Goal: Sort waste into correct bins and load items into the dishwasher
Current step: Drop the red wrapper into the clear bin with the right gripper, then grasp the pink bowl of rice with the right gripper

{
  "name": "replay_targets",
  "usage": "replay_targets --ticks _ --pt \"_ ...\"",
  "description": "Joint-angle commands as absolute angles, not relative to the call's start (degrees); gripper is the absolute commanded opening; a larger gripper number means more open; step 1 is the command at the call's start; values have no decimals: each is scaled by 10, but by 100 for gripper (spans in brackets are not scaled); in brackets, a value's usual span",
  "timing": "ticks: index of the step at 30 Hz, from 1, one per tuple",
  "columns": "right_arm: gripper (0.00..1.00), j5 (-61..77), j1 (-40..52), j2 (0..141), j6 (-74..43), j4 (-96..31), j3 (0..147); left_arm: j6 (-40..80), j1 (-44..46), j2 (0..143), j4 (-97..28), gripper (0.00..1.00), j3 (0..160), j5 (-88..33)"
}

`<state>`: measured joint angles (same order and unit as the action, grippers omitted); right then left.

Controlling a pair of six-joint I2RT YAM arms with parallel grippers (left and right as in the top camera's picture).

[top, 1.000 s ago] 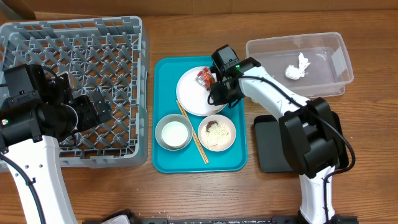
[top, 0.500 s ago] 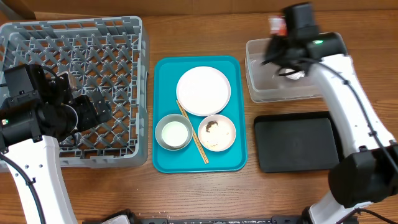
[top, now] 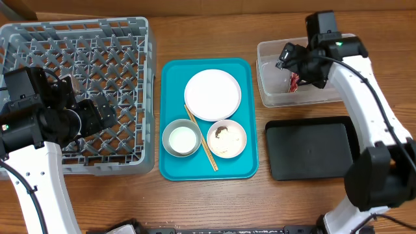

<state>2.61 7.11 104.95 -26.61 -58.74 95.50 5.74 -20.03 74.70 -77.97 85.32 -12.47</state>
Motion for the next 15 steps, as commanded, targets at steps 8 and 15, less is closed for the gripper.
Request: replay_targets --ticks 8,15 --pt "89 145 112 939 -57 -729 961 -34 -193 746 -776 100 864 -163" --pt "88 129 248 914 -52 -687 874 -99 -103 747 -774 100 864 -176"
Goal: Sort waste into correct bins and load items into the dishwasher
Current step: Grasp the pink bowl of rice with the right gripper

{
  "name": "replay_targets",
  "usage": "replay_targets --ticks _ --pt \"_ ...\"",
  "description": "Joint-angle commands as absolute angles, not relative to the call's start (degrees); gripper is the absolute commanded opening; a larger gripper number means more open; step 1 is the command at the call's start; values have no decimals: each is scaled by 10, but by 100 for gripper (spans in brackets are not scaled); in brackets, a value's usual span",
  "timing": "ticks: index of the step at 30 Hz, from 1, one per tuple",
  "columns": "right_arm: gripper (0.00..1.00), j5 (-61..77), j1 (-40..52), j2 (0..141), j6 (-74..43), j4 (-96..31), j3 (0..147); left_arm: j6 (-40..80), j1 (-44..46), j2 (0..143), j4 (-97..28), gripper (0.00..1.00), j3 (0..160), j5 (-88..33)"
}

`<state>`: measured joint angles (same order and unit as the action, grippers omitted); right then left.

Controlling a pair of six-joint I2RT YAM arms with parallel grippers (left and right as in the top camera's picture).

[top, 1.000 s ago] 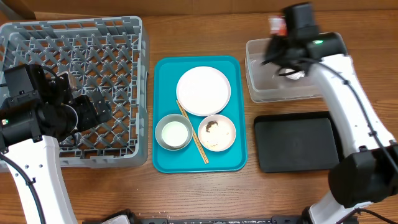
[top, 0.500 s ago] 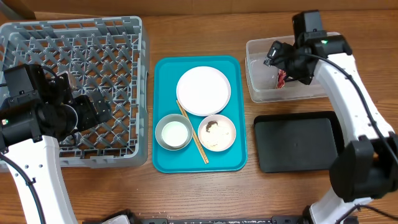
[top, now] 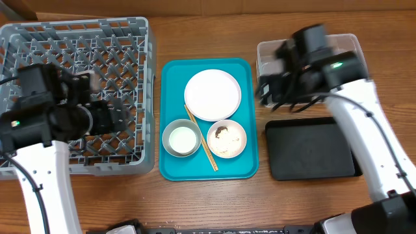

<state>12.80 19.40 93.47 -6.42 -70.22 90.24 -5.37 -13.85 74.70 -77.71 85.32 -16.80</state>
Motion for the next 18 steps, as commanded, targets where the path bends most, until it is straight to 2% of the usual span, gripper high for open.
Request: replay_targets --ticks 1,5,9,13,18 --pt "88 124 268 912 -55 -674 863 -99 -91 747 -773 100 864 -163" --pt "88 60 349 913 -79 -633 819 -98 -57 747 -777 100 864 -117" --pt "79 60 402 913 -90 -593 770 -90 -56 746 -778 100 864 -114" --pt "61 60 430 914 -91 -529 705 -90 -56 746 -776 100 864 -115" --pt "53 61 451 915 -105 -425 625 -87 -56 746 -776 100 864 -115"
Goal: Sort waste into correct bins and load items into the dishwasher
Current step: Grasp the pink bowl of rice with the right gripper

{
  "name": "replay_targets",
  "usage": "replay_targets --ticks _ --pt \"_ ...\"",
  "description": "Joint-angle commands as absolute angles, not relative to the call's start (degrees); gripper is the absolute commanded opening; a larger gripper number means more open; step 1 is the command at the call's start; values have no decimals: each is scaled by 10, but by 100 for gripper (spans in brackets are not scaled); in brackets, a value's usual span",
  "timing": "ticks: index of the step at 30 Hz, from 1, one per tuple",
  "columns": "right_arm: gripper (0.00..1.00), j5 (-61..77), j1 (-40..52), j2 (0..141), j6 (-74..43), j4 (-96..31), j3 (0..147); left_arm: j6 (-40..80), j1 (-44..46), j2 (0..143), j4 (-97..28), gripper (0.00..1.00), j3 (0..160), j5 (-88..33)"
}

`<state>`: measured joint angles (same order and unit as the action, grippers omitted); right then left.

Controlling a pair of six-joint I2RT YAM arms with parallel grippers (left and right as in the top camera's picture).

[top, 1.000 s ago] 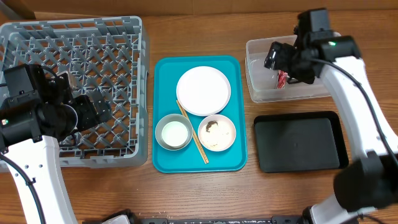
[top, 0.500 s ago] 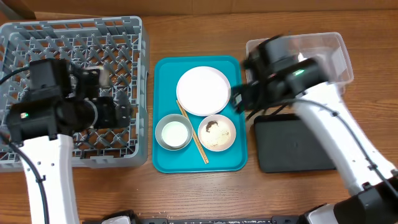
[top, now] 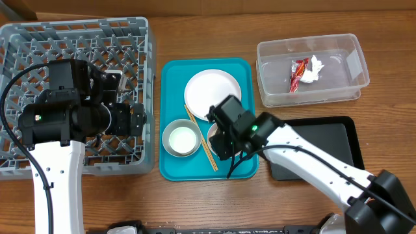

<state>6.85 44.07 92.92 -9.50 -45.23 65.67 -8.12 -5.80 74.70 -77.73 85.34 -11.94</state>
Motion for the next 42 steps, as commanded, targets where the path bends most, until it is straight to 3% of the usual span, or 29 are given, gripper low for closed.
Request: replay_targets --ticks 1,5,20,32,42 --pt "52 61 457 915 -105 -401 609 -85 -56 746 -776 100 864 -115" --pt "45 60 477 919 -105 -355 582 -85 -56 747 -776 100 864 -115" --pt "38 25 509 994 -164 -295 581 -85 -56 747 -776 100 864 -115" --pt "4 0 508 985 -168 -325 602 -85 -56 747 -776 100 864 -116" --pt "4 -33 450 900 -203 -453 709 -86 -56 747 -775 100 864 -116"
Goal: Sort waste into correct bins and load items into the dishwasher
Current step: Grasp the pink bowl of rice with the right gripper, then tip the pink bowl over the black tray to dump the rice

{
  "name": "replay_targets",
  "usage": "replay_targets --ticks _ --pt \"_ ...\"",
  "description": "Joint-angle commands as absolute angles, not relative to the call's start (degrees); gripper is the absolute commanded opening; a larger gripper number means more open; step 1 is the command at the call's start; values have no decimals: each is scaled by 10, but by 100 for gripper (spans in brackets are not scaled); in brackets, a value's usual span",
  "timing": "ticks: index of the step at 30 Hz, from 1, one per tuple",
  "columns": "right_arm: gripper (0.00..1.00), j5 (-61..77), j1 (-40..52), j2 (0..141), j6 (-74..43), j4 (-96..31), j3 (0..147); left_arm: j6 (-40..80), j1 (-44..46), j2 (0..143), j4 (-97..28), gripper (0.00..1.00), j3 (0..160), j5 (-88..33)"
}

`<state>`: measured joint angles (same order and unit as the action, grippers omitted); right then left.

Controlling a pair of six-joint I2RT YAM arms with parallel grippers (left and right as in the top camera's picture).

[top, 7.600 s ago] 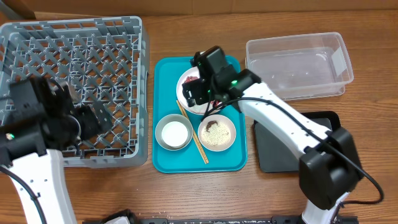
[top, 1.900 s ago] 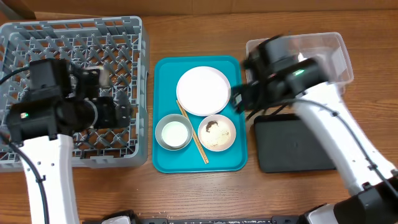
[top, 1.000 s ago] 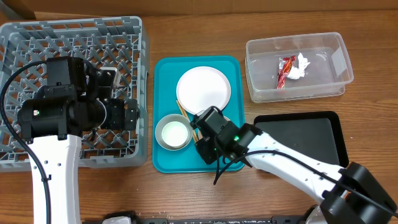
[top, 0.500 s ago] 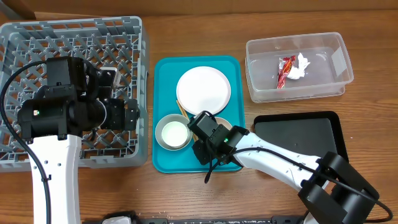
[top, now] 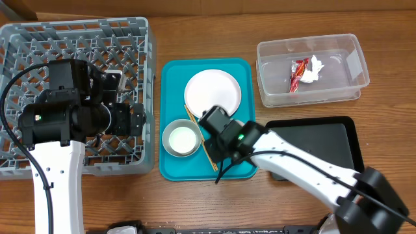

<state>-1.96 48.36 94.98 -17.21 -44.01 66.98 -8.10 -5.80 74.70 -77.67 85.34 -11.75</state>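
On the teal tray point(top: 170, 71) lie a white plate point(top: 212, 91), a pale green bowl point(top: 181, 138) and a pair of chopsticks point(top: 209, 155). A bowl with food residue is almost wholly hidden under my right arm. My right gripper point(top: 212, 123) hangs low over the tray between the chopsticks and that bowl, its jaws facing down and out of sight. My left gripper point(top: 135, 121) is over the right edge of the grey dish rack point(top: 78, 39), and how its jaws stand is unclear. A red wrapper point(top: 298, 73) and a crumpled white scrap point(top: 313, 70) lie in the clear bin point(top: 270, 94).
A black tray point(top: 318, 143) lies right of the teal tray, partly under my right arm. The dish rack fills the left side of the wooden table. The clear bin stands at the back right.
My right gripper has shifted a little left and back over the tray, from above the food bowl to beside the chopsticks. The left arm has not moved.
My right gripper was over the clear bin, with the red wrapper showing beside it. Then it was beside the bin, then over the food bowl on the tray, with the wrapper and white scrap left in the bin. Meanwhile my left gripper moved from the rack's middle to its right edge.
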Motion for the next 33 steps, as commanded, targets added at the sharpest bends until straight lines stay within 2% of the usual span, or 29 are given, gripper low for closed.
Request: replay_targets --ticks 1,7,10,14,26,33 --pt "4 -33 436 889 -216 -462 711 -86 -56 746 -775 100 864 -116" --pt "4 109 299 842 -243 -501 711 -86 -56 747 -775 100 864 -116" --pt "4 262 185 842 -239 -513 684 -86 -56 747 -775 100 864 -116" --pt "4 394 74 843 -194 -496 625 -86 -56 747 -775 100 864 -116" --pt "4 645 -139 844 -176 -407 488 -86 -56 747 -775 100 864 -116" --pt "4 747 -251 850 -176 -405 451 -86 -56 747 -773 100 864 -116"
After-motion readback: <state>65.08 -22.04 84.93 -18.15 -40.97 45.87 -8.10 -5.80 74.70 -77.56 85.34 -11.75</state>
